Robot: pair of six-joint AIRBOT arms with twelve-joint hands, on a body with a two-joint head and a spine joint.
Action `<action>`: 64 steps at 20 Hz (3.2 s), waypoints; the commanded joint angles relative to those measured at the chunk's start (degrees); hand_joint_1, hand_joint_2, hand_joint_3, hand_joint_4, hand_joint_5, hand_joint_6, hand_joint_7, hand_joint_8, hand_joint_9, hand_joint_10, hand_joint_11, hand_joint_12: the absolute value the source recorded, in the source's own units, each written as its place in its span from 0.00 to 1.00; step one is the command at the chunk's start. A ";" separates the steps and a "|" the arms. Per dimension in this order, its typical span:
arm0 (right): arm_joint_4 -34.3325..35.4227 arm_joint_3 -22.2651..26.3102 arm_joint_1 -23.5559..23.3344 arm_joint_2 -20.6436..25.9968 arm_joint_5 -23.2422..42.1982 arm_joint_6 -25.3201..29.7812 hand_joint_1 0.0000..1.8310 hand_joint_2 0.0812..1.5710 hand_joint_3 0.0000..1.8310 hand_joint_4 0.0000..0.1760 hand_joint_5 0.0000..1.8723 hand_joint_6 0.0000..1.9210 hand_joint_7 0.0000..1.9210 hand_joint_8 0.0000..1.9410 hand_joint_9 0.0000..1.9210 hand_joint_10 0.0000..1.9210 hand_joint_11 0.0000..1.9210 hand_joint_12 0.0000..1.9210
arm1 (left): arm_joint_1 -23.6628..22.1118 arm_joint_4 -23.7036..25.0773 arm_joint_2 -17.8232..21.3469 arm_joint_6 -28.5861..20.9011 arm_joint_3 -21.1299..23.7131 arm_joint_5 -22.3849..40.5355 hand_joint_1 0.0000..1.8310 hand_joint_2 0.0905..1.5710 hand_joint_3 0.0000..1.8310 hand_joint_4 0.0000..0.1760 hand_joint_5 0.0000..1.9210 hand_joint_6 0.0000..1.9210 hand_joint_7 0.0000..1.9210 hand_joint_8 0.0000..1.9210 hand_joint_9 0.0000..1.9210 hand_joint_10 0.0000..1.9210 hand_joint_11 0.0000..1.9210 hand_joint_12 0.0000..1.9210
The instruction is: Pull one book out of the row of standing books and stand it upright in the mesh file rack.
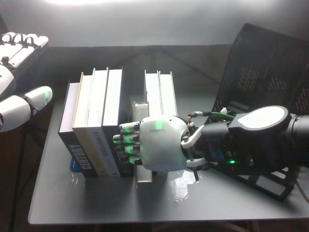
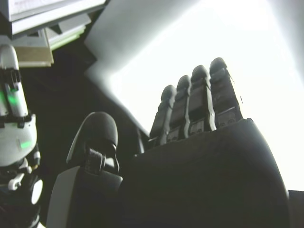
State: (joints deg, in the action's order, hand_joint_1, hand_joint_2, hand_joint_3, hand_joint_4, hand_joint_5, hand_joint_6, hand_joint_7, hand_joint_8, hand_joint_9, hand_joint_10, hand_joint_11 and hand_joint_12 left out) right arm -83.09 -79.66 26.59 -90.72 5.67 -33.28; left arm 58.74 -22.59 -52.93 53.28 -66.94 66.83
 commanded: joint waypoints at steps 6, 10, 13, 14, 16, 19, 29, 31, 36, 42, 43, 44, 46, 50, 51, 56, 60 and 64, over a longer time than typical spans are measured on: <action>-1.23 -0.14 1.00 0.23 -3.87 -0.87 0.58 0.70 0.00 0.00 0.24 0.00 0.11 0.00 0.06 0.01 0.00 0.37 | -0.25 -0.56 0.83 0.04 0.15 7.76 0.02 0.96 0.00 0.00 0.00 0.00 0.00 0.00 0.00 0.00 0.00 0.00; -0.47 -1.34 1.14 -0.27 -4.14 -0.87 0.58 0.70 0.00 0.00 0.24 0.00 0.11 0.00 0.06 0.01 0.00 0.37 | -0.31 -0.52 0.38 0.04 -0.54 6.52 0.05 0.95 0.00 0.05 0.00 0.00 0.00 0.00 0.00 0.00 0.00 0.00; 0.04 -2.80 1.14 -1.13 -4.47 -0.87 0.58 0.70 0.00 0.00 0.24 0.00 0.11 0.00 0.06 0.01 0.00 0.37 | -0.83 -0.47 -0.72 0.04 -1.82 4.87 0.05 0.91 0.00 0.10 0.00 0.00 0.00 0.00 0.00 0.00 0.00 0.00; 0.32 -3.03 1.14 -1.13 -4.55 -0.87 0.58 0.70 0.00 0.00 0.24 0.00 0.11 0.00 0.06 0.01 0.00 0.37 | -1.23 -0.16 -1.02 0.04 -2.22 4.13 0.04 0.91 0.00 0.10 0.00 0.00 0.00 0.00 0.00 0.00 0.00 0.00; 0.90 -3.62 1.14 -1.19 -4.55 -0.87 0.58 0.70 0.00 0.00 0.24 0.00 0.11 0.00 0.06 0.01 0.00 0.37 | -2.74 1.13 -1.75 0.04 -3.65 1.64 0.00 0.90 0.00 0.23 0.00 0.00 0.00 0.00 0.00 0.00 0.00 0.00; 0.89 -3.87 1.13 -1.18 -4.14 -0.87 0.58 0.70 0.00 0.00 0.24 0.00 0.11 0.00 0.06 0.01 0.00 0.37 | -6.79 4.39 -2.67 0.03 -5.85 -1.92 0.03 0.90 0.00 0.37 0.00 0.00 0.00 0.00 0.00 0.00 0.00 0.00; 2.34 -5.84 0.40 -0.93 -2.77 -0.83 0.58 0.70 0.00 0.00 0.24 0.00 0.11 0.00 0.06 0.01 0.00 0.37 | -10.98 8.25 -3.72 -0.42 -7.56 -4.48 0.00 0.82 0.00 0.00 0.00 0.02 0.00 0.04 0.00 0.06 0.00 1.00; 2.33 -5.55 0.40 -0.93 -2.39 -0.82 0.58 0.70 0.00 0.00 0.24 0.00 0.11 0.00 0.06 0.01 0.00 0.37 | -11.00 8.43 -3.77 -0.47 -7.57 -4.28 0.00 0.87 0.01 0.00 0.00 0.00 0.01 0.05 0.00 0.23 0.00 1.00; 2.31 -5.05 0.40 -0.93 -2.28 -0.82 0.58 0.70 0.00 0.00 0.24 0.00 0.11 0.00 0.06 0.01 0.00 0.37 | -11.02 8.64 -3.82 -0.59 -7.40 -3.93 0.00 0.87 0.01 0.00 0.00 0.00 0.00 0.07 0.00 0.41 0.00 1.00; 2.22 -3.97 0.40 -0.56 -2.29 -0.82 0.58 0.70 0.00 0.00 0.24 0.00 0.11 0.00 0.06 0.01 0.00 0.37 | -10.95 8.60 -3.32 -0.60 -6.88 -3.74 0.00 0.82 0.00 0.00 0.00 0.00 0.00 0.00 0.00 0.00 0.00 1.00; 2.22 -3.92 0.40 -0.56 -2.29 -0.81 0.58 0.70 0.00 0.00 0.24 0.00 0.11 0.00 0.06 0.01 0.00 0.37 | -10.95 8.60 -3.32 -0.60 -6.83 -3.56 0.00 0.82 0.00 0.00 0.00 0.00 0.00 0.00 0.00 0.00 0.00 1.00; 2.23 -3.90 0.40 -0.56 -2.29 -0.80 0.58 0.70 0.00 0.00 0.24 0.00 0.11 0.00 0.06 0.01 0.00 0.37 | -10.95 8.60 -3.32 -0.60 -6.79 -3.49 0.00 0.81 0.00 0.00 0.00 0.00 0.00 0.00 0.00 0.00 0.00 1.00; 2.23 -3.78 0.40 -0.56 -2.29 -0.80 0.58 0.70 0.00 0.00 0.24 0.00 0.11 0.00 0.06 0.01 0.00 0.37 | -10.92 8.60 -3.29 -0.60 -6.69 -3.34 0.00 0.83 0.00 0.00 0.00 0.00 0.00 0.00 0.00 0.00 0.00 1.00; 2.23 -3.54 0.40 -0.56 -2.30 -0.80 0.58 0.70 0.00 0.00 0.24 0.00 0.11 0.00 0.06 0.01 0.00 0.37 | -10.72 8.33 -3.29 -0.60 -6.53 -3.21 0.00 0.82 0.00 0.13 0.00 0.00 0.00 0.00 0.00 0.00 0.00 1.00; 2.24 -3.41 0.40 -0.56 -2.34 -0.78 0.58 0.70 0.00 0.00 0.24 0.00 0.11 0.00 0.06 0.01 0.00 0.37 | -10.65 8.29 -3.30 -0.59 -6.44 -3.07 0.00 0.81 0.00 0.47 0.00 0.00 0.00 0.00 0.00 0.00 0.00 1.00; 1.96 -2.73 0.40 -0.56 -2.60 -0.85 0.58 0.70 0.00 0.00 0.24 0.00 0.11 0.00 0.06 0.01 0.00 0.37 | -9.68 7.32 -2.82 -0.58 -5.79 -1.82 0.01 0.86 0.00 0.49 0.00 0.00 0.00 0.00 0.00 0.00 0.00 1.00; 1.93 -3.19 0.96 -0.55 -2.53 -0.63 0.58 0.70 0.00 0.00 0.24 0.00 0.11 0.00 0.06 0.01 0.00 0.37 | -9.38 7.11 -2.44 -0.54 -5.39 -1.37 0.00 0.86 0.00 0.52 0.00 0.00 0.00 0.00 0.00 0.00 0.00 1.00; 1.94 -2.93 1.11 -0.64 -2.37 -0.60 0.58 0.74 0.07 0.00 0.36 0.61 0.49 0.73 0.50 0.73 0.43 0.87 | -8.55 6.63 -2.31 -0.52 -5.01 -0.70 0.00 0.86 0.00 0.46 0.00 0.00 0.00 0.00 0.00 0.00 0.00 1.00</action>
State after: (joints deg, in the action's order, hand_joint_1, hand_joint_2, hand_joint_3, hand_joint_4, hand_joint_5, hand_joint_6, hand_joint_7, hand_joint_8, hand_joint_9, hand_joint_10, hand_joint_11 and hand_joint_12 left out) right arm -80.77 -82.08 26.41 -92.05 7.62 -33.65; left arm 50.50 -15.05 -55.79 52.77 -71.81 58.72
